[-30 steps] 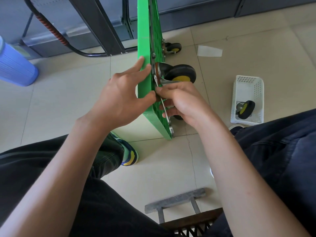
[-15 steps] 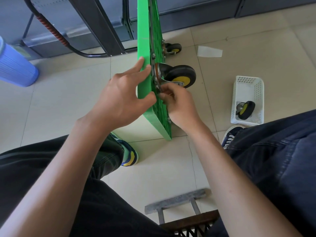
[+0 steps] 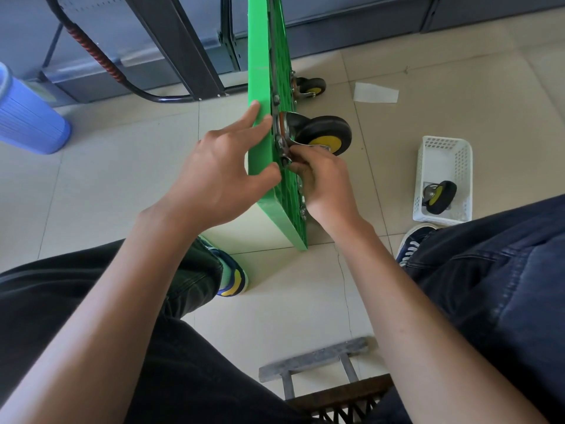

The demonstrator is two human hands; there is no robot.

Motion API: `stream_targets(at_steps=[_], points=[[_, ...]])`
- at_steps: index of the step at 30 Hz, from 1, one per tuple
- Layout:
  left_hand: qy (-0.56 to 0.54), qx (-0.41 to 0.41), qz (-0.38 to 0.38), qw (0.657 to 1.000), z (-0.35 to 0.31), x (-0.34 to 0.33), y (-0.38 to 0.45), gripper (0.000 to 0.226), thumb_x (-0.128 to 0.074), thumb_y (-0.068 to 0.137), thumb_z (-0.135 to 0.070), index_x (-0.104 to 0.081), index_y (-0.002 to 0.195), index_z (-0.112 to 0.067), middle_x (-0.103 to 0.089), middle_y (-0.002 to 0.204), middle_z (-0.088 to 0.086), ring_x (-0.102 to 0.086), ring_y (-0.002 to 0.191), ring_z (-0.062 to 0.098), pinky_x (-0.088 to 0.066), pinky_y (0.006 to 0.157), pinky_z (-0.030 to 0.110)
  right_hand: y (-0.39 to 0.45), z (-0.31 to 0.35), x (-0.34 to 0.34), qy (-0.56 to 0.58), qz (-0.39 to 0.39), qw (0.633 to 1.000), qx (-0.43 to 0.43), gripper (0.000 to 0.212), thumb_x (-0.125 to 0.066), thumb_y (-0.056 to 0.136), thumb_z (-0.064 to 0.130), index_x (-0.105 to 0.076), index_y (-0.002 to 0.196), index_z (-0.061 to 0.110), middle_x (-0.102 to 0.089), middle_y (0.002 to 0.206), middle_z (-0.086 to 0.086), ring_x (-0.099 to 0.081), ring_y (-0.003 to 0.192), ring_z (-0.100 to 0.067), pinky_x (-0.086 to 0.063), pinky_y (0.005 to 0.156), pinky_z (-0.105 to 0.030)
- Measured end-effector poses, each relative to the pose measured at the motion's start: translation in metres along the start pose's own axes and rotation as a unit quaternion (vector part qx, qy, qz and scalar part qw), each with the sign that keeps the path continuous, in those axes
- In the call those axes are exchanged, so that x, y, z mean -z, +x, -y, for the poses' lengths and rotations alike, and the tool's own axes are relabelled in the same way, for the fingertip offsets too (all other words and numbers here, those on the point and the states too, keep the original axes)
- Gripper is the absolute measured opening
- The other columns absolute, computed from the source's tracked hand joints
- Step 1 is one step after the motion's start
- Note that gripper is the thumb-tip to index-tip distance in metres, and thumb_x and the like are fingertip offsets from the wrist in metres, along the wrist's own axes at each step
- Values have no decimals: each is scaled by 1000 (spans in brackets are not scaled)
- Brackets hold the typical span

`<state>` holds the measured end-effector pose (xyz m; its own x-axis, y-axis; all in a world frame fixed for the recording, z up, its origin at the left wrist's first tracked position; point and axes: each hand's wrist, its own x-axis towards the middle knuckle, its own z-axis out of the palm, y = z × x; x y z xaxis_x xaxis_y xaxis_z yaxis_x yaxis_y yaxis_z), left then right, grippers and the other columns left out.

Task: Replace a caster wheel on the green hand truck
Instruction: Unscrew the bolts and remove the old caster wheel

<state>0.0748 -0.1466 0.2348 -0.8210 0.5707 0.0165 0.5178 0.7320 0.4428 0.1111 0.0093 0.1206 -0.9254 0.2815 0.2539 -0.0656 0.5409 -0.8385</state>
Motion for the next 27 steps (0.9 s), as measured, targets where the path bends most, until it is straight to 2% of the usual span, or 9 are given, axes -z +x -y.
stream_targets(at_steps=[2,6,9,12,15,19,23,27], points=[[0,2,2,1000,0,0,0,72,-55,83,-44,-47,151,-24,-30,163,-7,-59,125,27,-50,102,44,0,-5,1,-23,6,1000,-1,29,-60,95,-3,-74,118,6,-72,106,-10,-59,90,-11,-38,78,-3],[8,6,5,1000,-2,1,1,72,-54,82,-44,-47,151,-24,-29,163,-6,-60,122,31,-50,101,46,-11,-10,6,-29,-4,999,-37,25,-60,99,9,-73,118,16,-73,109,1,-66,99,-18,-55,86,-36],[19,9,11,1000,-5,1,3,74,-52,81,-44,-46,151,-24,-28,164,-4,-60,120,34,-50,101,46,-14,-4,13,38,36,989,-135,17,-65,98,17,-77,110,19,-76,99,6,-69,92,-14,-56,85,-42],[26,9,12,1000,-7,1,4,75,-51,80,-45,-46,151,-22,-28,164,-2,-60,120,36,-50,101,48,-10,10,22,170,80,955,-230,14,-65,98,23,-79,99,23,-77,89,7,-73,87,-19,-61,82,-48],[28,6,9,1000,-6,1,4,75,-51,80,-45,-46,151,-21,-29,164,-2,-61,121,34,-51,101,47,-6,23,32,273,109,908,-298,18,-63,102,16,-77,91,18,-74,79,1,-69,68,-18,-59,64,-35],[19,1,4,1000,-5,0,4,74,-52,80,-44,-47,151,-20,-30,163,-2,-58,126,33,-52,99,49,-3,33,36,365,143,854,-341,20,-61,102,13,-71,100,-5,-68,77,-12,-62,57,-21,-56,55,-29],[15,-5,2,1000,-1,-1,4,74,-53,81,-44,-47,151,-21,-31,163,-3,-55,132,30,-52,99,50,-1,36,39,400,150,833,-351,21,-62,101,13,-69,101,-7,-67,77,-13,-63,56,-20,-55,54,-28],[14,-2,1,1000,1,-1,3,75,-52,81,-47,-46,151,-23,-29,163,-4,-55,131,30,-51,100,49,1,42,45,395,144,837,-351,19,-64,100,14,-70,96,-4,-69,77,-14,-64,57,-18,-55,53,-25]])
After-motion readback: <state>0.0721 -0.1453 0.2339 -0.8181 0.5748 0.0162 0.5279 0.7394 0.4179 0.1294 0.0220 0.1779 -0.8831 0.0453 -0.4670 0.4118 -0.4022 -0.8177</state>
